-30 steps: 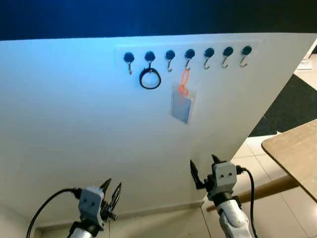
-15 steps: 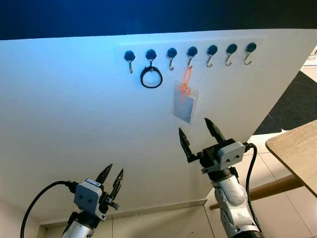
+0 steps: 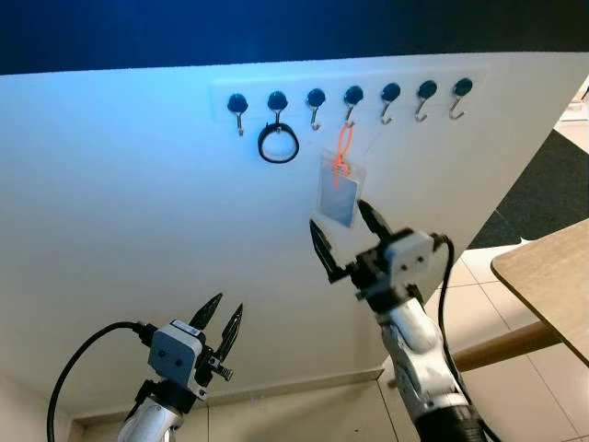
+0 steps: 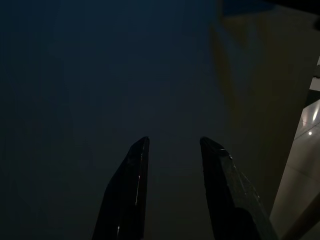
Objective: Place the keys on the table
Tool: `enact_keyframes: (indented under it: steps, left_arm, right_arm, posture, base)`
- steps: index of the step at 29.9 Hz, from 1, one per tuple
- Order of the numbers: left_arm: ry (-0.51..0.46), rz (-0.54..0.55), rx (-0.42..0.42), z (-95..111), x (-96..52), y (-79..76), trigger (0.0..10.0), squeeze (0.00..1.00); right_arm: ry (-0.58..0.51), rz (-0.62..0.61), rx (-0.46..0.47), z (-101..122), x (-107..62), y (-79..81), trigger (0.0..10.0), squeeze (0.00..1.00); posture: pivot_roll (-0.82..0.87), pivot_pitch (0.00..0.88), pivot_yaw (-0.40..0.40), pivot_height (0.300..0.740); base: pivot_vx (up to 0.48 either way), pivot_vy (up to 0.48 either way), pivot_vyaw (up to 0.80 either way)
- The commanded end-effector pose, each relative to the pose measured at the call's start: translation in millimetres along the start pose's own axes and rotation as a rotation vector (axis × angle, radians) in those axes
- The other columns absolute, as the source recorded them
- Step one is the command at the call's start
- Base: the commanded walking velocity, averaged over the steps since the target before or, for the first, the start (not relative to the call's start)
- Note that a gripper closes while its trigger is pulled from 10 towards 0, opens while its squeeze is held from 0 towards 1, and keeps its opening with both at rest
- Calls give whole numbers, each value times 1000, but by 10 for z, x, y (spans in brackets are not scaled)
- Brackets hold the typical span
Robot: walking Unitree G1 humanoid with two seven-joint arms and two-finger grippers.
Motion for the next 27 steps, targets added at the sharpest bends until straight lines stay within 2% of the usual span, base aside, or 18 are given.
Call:
enact_keyframes:
  steps: [1, 6, 10, 11, 14, 17, 19, 27]
  left_arm:
    - [12, -9, -5, -9, 2, -39, 10000, 0]
    - [-40, -31, -21, 153, 88, -97, 10000, 0]
    - [-135, -57, -39, 434, 246, -199, 10000, 0]
    - [-135, -57, -39, 434, 246, -199, 10000, 0]
    - [-203, -103, -42, 637, 345, -329, 10000, 0]
    - [-221, -113, -42, 693, 375, -362, 10000, 0]
    - [-269, -122, -35, 822, 443, -407, 10000, 0]
    - [-335, -108, -5, 1030, 507, -385, 10000, 0]
  right_arm:
    - [49, 3, 12, -91, -12, 19, 10000, 0]
    - [49, 30, 30, -69, 31, 67, 10000, 0]
    - [52, 44, 37, -70, 57, 103, 10000, 0]
    - [52, 44, 37, -70, 57, 103, 10000, 0]
    - [50, 49, 37, -58, 86, 115, 10000, 0]
    - [49, 51, 37, -54, 92, 116, 10000, 0]
    - [50, 53, 37, -51, 96, 116, 10000, 0]
    - [52, 62, 49, -48, 88, 136, 10000, 0]
  posture:
    - [54, 85, -5, 740]
    - [61, 94, -14, 740]
    - [63, 97, -18, 740]
    - [63, 97, -18, 740]
    - [57, 99, -15, 740]
    - [57, 99, -15, 740]
    - [57, 99, -15, 740]
    - [59, 102, -15, 740]
  base:
    - [0, 0, 0]
    - [0, 0, 0]
    - [0, 0, 0]
    - [0, 0, 0]
    - [0, 0, 0]
    - [0, 0, 0]
    - [0, 0, 0]
    - [0, 0, 0]
Point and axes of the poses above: a point about 5 cm out from each wrist's last joint towards the gripper, its own x axis pointing out of the wrist towards the gripper, its own z axis along the axis of the wrist's last joint, y = z × x, the point moved 5 cm from there along x, pointing out of the wrist towards the gripper, and after that the axes turned 14 degrees about -x, right-handed, at the moved point
